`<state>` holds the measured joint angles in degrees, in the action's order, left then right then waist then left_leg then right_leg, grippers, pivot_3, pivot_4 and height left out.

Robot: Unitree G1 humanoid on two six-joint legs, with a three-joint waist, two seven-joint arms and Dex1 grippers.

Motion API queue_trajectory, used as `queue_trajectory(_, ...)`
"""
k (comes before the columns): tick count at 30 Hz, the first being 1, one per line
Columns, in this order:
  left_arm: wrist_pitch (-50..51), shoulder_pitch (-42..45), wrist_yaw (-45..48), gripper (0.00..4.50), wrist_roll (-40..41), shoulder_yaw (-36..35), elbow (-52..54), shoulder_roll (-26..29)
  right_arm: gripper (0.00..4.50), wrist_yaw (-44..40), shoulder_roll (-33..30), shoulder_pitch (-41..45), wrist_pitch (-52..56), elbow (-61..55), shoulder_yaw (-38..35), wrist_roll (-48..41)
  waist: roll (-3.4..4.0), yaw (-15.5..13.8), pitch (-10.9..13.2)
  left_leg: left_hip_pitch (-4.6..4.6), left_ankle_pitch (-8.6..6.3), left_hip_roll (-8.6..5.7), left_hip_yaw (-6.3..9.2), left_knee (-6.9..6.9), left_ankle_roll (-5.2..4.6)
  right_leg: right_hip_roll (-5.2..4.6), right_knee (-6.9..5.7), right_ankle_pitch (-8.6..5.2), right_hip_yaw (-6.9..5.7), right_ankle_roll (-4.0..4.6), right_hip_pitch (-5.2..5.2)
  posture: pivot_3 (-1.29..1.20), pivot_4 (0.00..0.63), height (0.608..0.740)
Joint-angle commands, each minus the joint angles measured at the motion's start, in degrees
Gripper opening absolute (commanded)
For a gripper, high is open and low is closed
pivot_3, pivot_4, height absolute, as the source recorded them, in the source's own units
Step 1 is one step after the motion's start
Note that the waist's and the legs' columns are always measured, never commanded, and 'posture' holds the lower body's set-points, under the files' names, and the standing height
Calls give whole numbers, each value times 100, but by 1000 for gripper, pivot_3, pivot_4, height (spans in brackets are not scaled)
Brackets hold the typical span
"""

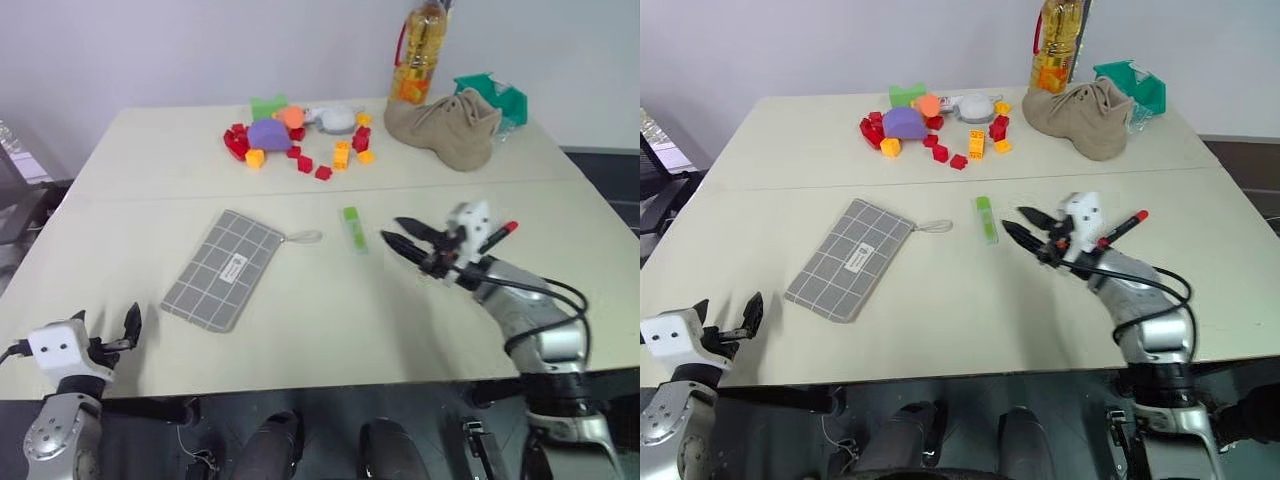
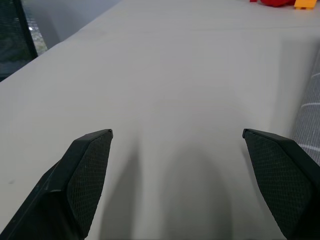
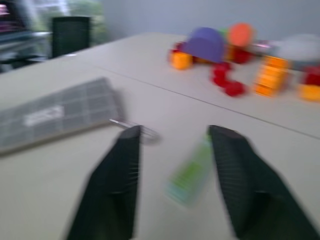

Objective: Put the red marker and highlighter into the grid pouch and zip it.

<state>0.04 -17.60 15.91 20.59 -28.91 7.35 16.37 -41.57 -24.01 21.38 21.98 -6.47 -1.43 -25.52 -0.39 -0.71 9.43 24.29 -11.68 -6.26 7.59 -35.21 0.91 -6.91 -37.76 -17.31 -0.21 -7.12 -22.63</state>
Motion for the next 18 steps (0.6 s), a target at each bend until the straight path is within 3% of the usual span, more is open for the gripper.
queue_trajectory(1, -321, -217, 138, 4500, -61, 2, 234, -32, 76, 251, 356, 460, 9, -28, 538, 358, -1, 13, 0, 0, 0, 0, 0, 0, 0, 0, 2, 0, 0, 0, 0, 0, 150, 740)
queue_trajectory(13, -893, -807, 700, 4500, -548, 381, 548, 202, 28, 1018, 2093, 1740, 123, 1742, 2280, 1911, -2, 147, -1, 0, 5, 6, 5, 13, 8, 10, -2, 8, -2, 12, -35, 0, 150, 740)
queue_trajectory(18, -1073, -1097, 814, 4500, -792, 514, 739, 252, 28, 1203, 2766, 2232, 319, 2697, 2403, 2132, -2, 178, -2, 0, 5, 6, 3, 23, 12, 11, -8, 8, 0, 13, -47, 0, 150, 740)
